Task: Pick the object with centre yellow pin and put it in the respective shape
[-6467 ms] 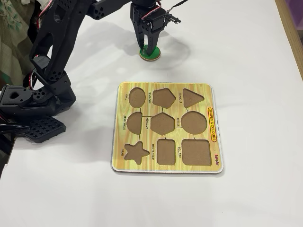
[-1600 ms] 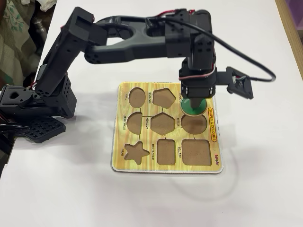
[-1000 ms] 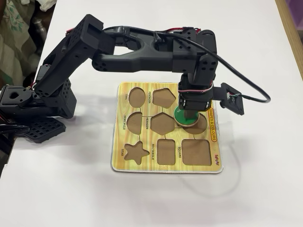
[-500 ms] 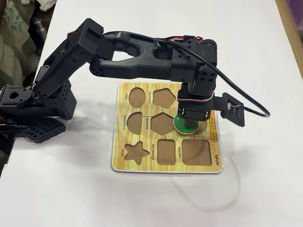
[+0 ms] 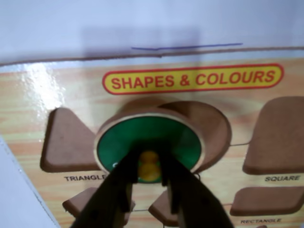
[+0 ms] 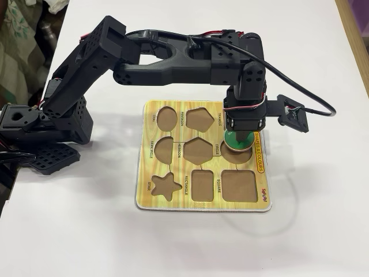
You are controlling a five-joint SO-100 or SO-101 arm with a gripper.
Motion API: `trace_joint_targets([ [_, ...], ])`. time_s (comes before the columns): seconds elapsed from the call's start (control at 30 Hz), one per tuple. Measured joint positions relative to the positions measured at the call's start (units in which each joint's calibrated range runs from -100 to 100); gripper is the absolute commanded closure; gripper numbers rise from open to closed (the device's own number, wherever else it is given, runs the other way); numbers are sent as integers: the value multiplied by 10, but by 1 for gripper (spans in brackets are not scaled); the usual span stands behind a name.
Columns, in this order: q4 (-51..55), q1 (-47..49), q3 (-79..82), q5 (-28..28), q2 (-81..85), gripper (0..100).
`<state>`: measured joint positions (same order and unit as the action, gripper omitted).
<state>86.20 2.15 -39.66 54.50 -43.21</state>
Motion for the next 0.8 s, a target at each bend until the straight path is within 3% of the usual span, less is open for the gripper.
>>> trace_joint_targets([
  [0.8,-2,-36,0,-3,0,99],
])
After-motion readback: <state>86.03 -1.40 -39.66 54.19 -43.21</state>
